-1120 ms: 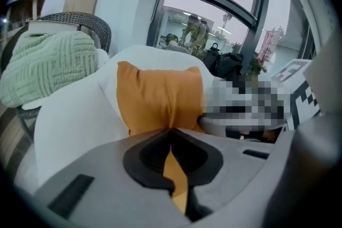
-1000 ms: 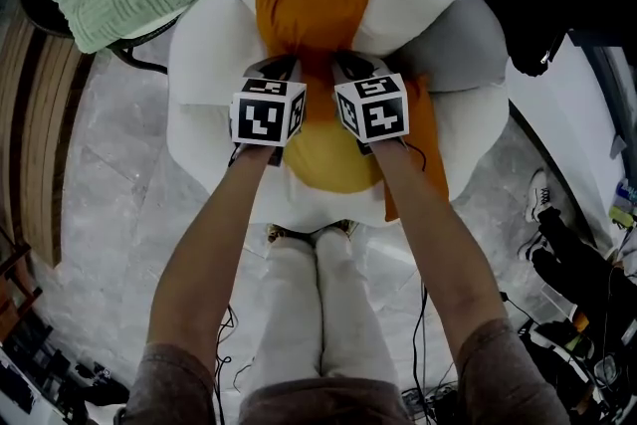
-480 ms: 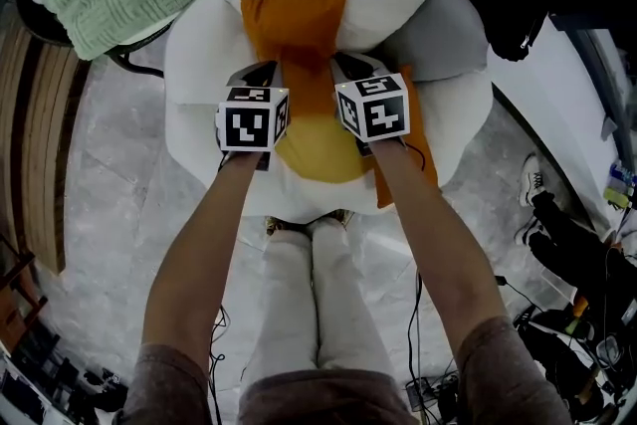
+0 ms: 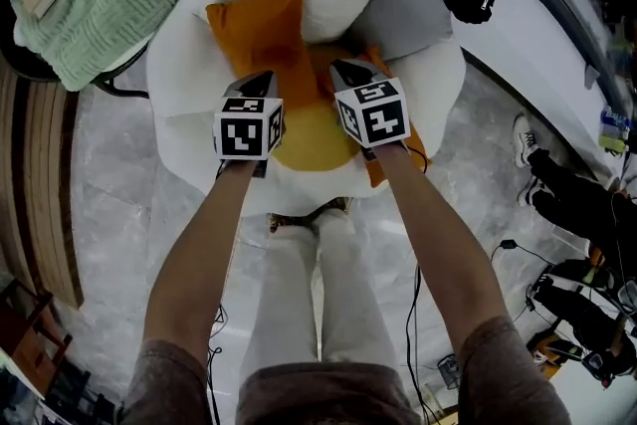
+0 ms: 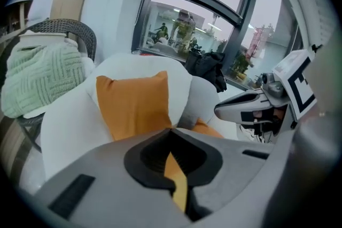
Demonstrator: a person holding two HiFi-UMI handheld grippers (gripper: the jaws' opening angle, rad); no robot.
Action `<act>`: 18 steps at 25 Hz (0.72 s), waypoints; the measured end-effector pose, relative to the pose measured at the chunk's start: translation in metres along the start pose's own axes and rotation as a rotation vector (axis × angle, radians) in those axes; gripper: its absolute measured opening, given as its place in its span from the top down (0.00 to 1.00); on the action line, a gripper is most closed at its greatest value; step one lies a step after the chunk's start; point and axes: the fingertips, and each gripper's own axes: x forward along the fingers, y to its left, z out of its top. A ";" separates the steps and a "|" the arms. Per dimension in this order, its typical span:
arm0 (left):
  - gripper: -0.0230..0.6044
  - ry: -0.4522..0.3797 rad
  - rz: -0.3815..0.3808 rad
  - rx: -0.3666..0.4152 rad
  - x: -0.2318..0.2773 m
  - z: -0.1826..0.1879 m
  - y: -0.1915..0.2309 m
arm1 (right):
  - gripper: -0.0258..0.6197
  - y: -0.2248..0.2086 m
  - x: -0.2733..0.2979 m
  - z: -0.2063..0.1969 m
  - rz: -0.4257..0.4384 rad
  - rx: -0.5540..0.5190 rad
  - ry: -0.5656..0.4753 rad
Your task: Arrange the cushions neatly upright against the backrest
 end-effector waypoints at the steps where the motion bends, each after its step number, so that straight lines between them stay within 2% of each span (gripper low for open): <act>1: 0.96 -0.001 -0.011 -0.004 0.000 0.000 -0.006 | 0.92 -0.004 -0.007 -0.003 -0.012 0.005 0.002; 4: 0.95 -0.004 -0.052 -0.009 0.003 -0.001 -0.027 | 0.92 -0.013 -0.022 -0.012 -0.043 0.017 0.006; 7: 0.93 0.009 -0.086 0.024 0.009 -0.003 -0.045 | 0.91 -0.020 -0.031 -0.020 -0.059 0.027 0.008; 12: 0.89 0.032 -0.144 0.065 0.028 -0.016 -0.081 | 0.91 -0.034 -0.035 -0.046 -0.078 -0.022 0.047; 14: 0.88 0.041 -0.165 0.064 0.037 -0.025 -0.094 | 0.80 -0.040 -0.036 -0.060 -0.069 -0.011 0.060; 18: 0.87 0.050 -0.172 0.057 0.056 -0.042 -0.112 | 0.79 -0.051 -0.039 -0.086 -0.044 -0.006 0.083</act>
